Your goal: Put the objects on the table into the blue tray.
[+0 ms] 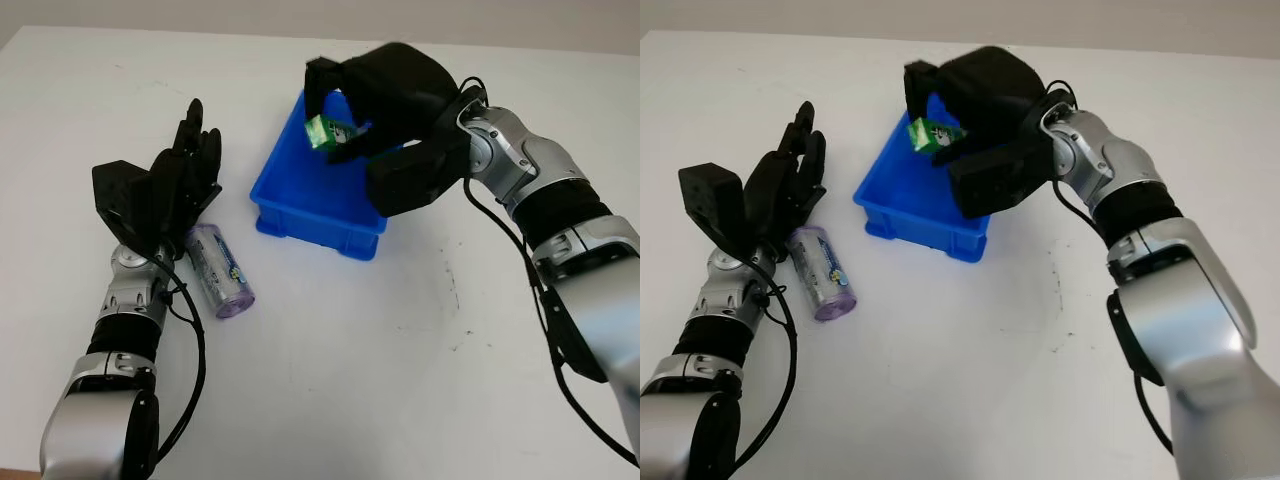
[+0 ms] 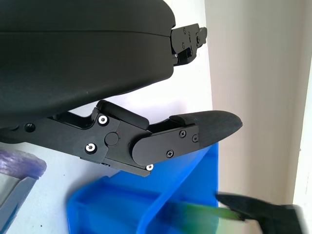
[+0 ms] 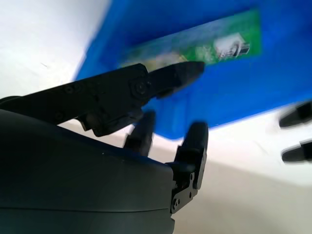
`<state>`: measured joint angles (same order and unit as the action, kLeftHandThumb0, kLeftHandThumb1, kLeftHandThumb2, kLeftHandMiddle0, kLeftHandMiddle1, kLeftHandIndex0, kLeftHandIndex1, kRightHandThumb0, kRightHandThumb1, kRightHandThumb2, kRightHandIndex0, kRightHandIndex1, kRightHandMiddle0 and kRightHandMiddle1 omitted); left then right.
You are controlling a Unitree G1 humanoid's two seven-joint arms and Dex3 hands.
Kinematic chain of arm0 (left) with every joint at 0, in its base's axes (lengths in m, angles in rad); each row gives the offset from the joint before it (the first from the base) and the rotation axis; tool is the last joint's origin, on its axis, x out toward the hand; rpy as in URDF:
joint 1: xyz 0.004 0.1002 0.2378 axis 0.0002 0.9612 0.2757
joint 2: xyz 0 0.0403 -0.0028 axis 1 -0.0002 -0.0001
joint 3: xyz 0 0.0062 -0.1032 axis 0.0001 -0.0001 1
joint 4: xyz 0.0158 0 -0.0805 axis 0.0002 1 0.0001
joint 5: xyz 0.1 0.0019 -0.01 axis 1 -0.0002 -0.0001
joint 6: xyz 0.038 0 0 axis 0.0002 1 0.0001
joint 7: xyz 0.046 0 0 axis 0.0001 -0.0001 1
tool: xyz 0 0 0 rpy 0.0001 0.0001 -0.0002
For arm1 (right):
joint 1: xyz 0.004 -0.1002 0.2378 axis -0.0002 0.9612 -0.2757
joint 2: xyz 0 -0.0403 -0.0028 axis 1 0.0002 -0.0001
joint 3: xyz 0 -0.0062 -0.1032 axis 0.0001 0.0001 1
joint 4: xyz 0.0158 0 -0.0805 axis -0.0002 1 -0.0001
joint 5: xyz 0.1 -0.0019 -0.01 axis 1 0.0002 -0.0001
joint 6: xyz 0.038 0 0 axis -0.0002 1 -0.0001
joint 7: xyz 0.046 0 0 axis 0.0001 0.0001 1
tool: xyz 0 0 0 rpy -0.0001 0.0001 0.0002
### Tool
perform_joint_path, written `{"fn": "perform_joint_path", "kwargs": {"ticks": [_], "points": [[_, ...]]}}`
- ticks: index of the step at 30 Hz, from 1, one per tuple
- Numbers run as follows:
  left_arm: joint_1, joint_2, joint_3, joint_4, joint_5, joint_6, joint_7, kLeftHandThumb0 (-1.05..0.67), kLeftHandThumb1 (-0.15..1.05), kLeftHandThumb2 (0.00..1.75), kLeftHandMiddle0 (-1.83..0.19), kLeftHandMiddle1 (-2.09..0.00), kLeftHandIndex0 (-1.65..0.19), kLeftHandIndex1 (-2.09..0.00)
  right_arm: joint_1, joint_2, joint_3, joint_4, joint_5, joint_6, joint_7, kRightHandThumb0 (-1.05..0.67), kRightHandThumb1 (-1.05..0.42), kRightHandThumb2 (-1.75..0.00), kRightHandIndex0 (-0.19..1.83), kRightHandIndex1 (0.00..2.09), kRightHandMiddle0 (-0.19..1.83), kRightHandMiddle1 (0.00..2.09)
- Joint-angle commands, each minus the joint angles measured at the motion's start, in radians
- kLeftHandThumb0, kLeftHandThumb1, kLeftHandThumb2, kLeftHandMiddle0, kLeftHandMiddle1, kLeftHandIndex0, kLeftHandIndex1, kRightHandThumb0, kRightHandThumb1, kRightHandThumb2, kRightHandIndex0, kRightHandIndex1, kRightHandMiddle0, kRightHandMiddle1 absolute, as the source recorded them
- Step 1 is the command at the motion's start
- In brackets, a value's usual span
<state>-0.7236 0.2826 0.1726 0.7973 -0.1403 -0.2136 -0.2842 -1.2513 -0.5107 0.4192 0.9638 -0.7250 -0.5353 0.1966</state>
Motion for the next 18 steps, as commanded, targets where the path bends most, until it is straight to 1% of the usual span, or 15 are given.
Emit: {"fn": "perform_joint_path", "kwargs": {"ticks": [1, 3, 5, 7, 8, 10, 11, 12, 14, 18], "points": [[-0.004, -0.003, 0.0, -0.002, 0.003, 0.001, 0.004, -0.74, 1.05, 0.65, 0.18, -0.05, 0.17, -0.05, 0.013, -0.019, -0.016, -0.047, 0.046, 0.003, 0.06, -0.51, -1.03, -0.07, 0.06, 0.12, 0.06, 0.23], [-0.008, -0.007, -0.001, 0.004, 0.005, 0.001, 0.01, -0.72, 1.05, 0.66, 0.18, -0.06, 0.17, -0.06, 0.029, -0.022, -0.041, -0.066, 0.104, -0.001, 0.116, -0.53, -1.04, -0.08, -0.05, 0.04, -0.04, 0.14], [-0.012, -0.008, -0.004, 0.009, 0.007, 0.001, 0.012, -0.72, 1.05, 0.66, 0.18, -0.06, 0.17, -0.05, 0.05, -0.023, -0.068, -0.086, 0.156, -0.018, 0.124, -0.58, -1.05, -0.09, -0.09, 0.02, -0.08, 0.1], [-0.015, -0.008, -0.005, 0.015, 0.009, -0.003, 0.011, -0.72, 1.05, 0.66, 0.18, -0.05, 0.18, -0.05, 0.076, -0.018, -0.105, -0.115, 0.211, -0.024, 0.108, -0.65, -1.05, -0.15, -0.12, 0.02, -0.08, 0.09], [-0.016, -0.008, -0.006, 0.016, 0.011, -0.007, 0.012, -0.72, 1.05, 0.66, 0.18, -0.05, 0.19, -0.05, 0.089, -0.015, -0.124, -0.131, 0.236, -0.028, 0.096, -0.69, -1.05, -0.2, -0.14, 0.02, -0.09, 0.08], [-0.016, -0.008, -0.008, 0.017, 0.014, -0.009, 0.015, -0.73, 1.05, 0.66, 0.18, -0.05, 0.19, -0.05, 0.119, -0.006, -0.171, -0.166, 0.3, -0.029, 0.076, -0.78, -1.05, -0.36, -0.15, 0.03, -0.11, 0.06], [-0.016, -0.009, -0.006, 0.016, 0.011, -0.009, 0.015, -0.73, 1.05, 0.66, 0.18, -0.05, 0.19, -0.05, 0.136, 0.0, -0.203, -0.183, 0.341, -0.033, 0.062, -0.8, -1.05, -0.42, -0.16, 0.03, -0.13, 0.06], [-0.016, -0.01, -0.005, 0.015, 0.009, -0.008, 0.014, -0.73, 1.05, 0.65, 0.18, -0.05, 0.19, -0.05, 0.148, 0.003, -0.223, -0.197, 0.369, -0.034, 0.054, -0.82, -1.05, -0.54, -0.17, 0.03, -0.15, 0.05], [-0.015, -0.009, -0.005, 0.016, 0.008, -0.009, 0.013, -0.72, 1.05, 0.66, 0.18, -0.05, 0.19, -0.05, 0.171, 0.012, -0.268, -0.224, 0.442, -0.02, 0.065, -0.84, -1.05, -0.7, -0.18, 0.01, -0.18, 0.02], [-0.015, -0.005, -0.003, 0.022, 0.007, -0.012, 0.006, -0.72, 1.05, 0.66, 0.19, -0.05, 0.19, -0.05, 0.216, 0.023, -0.342, -0.272, 0.522, -0.005, 0.025, -0.83, -1.05, -0.77, -0.17, 0.03, -0.15, 0.03]]}}
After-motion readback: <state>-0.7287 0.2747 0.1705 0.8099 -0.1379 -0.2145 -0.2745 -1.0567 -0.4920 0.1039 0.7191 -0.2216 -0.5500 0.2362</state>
